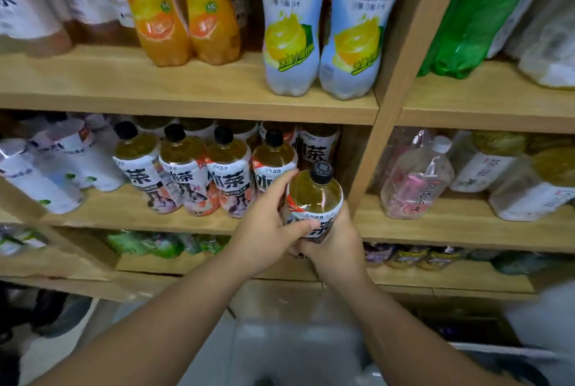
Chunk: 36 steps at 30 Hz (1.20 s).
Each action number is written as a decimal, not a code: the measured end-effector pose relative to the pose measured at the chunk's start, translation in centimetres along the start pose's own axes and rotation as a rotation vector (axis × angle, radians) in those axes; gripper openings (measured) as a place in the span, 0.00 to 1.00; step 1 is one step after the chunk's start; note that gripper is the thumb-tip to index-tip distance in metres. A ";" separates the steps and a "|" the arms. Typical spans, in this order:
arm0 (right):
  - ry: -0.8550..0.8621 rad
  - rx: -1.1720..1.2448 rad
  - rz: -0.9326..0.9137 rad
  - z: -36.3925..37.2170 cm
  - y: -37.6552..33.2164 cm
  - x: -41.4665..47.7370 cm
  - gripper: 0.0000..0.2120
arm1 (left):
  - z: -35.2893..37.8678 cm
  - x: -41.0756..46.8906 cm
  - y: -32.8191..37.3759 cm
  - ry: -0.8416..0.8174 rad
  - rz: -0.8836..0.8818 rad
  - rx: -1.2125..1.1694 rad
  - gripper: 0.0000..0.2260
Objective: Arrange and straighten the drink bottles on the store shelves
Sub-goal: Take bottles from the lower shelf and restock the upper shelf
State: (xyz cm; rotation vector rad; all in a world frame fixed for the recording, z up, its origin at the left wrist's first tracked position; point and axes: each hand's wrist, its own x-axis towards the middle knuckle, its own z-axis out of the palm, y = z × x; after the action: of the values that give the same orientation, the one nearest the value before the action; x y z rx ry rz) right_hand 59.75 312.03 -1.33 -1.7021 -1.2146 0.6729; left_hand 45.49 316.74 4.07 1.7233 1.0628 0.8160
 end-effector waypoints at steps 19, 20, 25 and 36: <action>0.312 -0.059 0.183 4.7 0.6 3.7 0.42 | -5.6 3.2 -3.8 0.095 0.241 0.869 0.37; 0.311 -0.064 0.183 4.7 0.6 3.7 0.43 | -5.3 3.6 -3.9 0.074 0.234 0.882 0.38; 0.257 -0.119 0.124 3.9 1.4 2.7 0.48 | -4.1 4.2 -4.6 0.025 0.216 0.923 0.39; 0.430 -0.093 0.126 3.7 1.7 0.3 0.24 | -3.2 4.0 -5.4 0.020 0.242 0.928 0.46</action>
State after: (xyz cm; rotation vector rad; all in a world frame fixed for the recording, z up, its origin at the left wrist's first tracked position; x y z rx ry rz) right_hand 57.56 313.49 -4.43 -1.8916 -0.8520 0.3010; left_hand 42.74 322.61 0.43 2.6574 1.3801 0.4913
